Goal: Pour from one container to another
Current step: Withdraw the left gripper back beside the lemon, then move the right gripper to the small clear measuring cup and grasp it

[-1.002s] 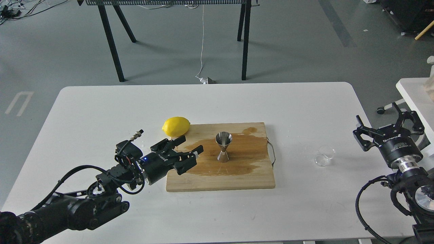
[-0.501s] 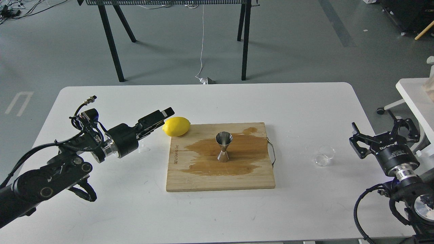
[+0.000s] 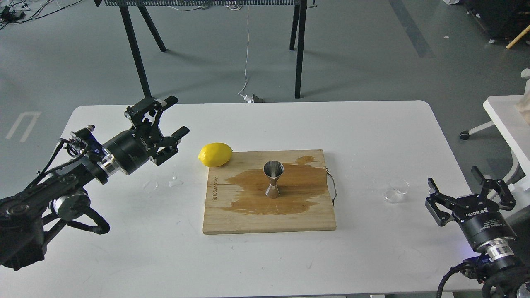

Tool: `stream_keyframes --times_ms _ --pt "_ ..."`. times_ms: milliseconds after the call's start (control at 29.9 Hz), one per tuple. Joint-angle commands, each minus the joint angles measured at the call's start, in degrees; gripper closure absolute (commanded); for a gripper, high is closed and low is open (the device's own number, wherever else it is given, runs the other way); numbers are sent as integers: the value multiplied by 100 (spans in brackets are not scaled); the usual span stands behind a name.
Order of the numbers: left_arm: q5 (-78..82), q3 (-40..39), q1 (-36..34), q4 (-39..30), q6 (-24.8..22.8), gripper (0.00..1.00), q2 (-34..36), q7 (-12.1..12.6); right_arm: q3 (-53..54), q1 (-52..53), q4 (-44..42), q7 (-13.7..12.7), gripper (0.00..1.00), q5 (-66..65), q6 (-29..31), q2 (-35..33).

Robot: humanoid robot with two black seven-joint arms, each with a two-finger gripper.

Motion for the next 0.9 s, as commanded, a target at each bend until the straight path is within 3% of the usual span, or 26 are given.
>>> stream_keyframes --times_ms 0,368,869 --pt "-58 5 21 44 0 8 -37 -1 -158 -33 21 -7 1 9 0 24" --pt "-49 14 39 80 0 8 -72 -1 -369 108 57 2 1 18 -31 384" --pt "-41 58 39 247 0 8 -160 -1 -378 441 48 -288 1 335 -1595 402"
